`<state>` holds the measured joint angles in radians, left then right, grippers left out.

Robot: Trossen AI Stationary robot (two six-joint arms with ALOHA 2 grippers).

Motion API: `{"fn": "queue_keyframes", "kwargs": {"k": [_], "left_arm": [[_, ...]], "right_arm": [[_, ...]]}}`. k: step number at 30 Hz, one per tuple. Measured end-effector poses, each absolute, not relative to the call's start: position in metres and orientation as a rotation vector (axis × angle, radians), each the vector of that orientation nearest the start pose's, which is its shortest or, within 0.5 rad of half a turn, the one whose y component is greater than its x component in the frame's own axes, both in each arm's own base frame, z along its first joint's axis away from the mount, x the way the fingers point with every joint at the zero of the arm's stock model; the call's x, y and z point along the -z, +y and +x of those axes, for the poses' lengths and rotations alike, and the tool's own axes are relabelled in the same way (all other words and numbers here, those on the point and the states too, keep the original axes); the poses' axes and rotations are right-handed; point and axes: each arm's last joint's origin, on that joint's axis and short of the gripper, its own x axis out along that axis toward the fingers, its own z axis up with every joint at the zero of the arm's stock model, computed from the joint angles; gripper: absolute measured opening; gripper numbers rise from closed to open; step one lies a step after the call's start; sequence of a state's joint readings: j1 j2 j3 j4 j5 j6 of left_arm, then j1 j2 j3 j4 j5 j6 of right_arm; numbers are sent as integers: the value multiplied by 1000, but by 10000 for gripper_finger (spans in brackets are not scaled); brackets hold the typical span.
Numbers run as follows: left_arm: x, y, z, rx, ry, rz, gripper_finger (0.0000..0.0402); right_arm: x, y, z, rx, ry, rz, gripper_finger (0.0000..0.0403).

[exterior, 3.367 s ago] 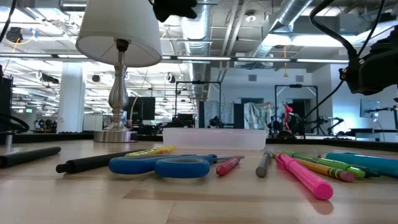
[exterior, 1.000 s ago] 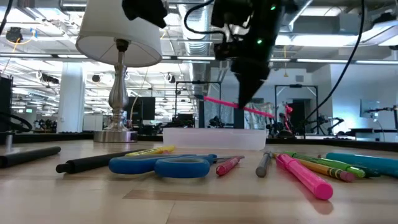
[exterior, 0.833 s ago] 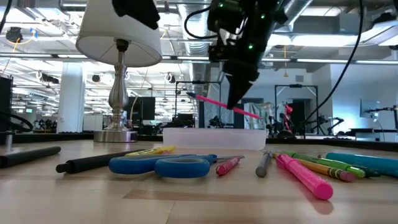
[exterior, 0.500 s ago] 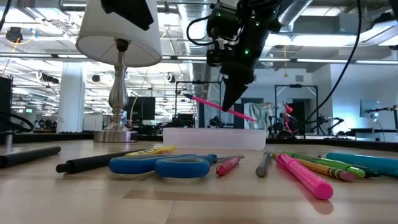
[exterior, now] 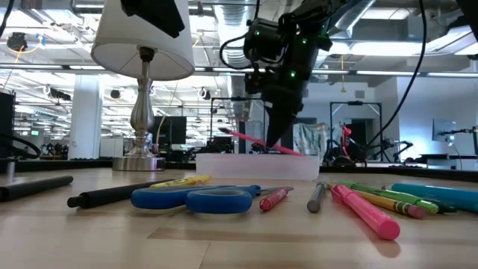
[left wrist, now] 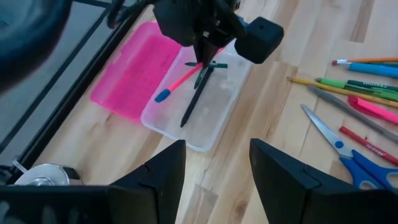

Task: Pick & place school supplies into a supply box
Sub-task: Put the pink pencil into the pink supply box, then put the left black pen into the pink supply box

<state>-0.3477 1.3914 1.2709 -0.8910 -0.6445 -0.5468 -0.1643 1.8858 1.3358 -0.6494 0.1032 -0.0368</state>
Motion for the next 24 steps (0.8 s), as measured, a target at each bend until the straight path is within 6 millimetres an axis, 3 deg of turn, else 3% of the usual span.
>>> {"fn": "queue_keyframes", "kwargs": {"k": [14,18,24], "left_arm": [[-316,-75,261,-495,792,-3,173],[-316,-75,261,-494,794,-1,173],[-316,-74,260,-508,791,35,173]], "right_arm": [[-189,-72,367,228,1209,158,108],[-203,-68,366,228,1153,160,121],[-239,-56,360,233,1015,145,119]]}}
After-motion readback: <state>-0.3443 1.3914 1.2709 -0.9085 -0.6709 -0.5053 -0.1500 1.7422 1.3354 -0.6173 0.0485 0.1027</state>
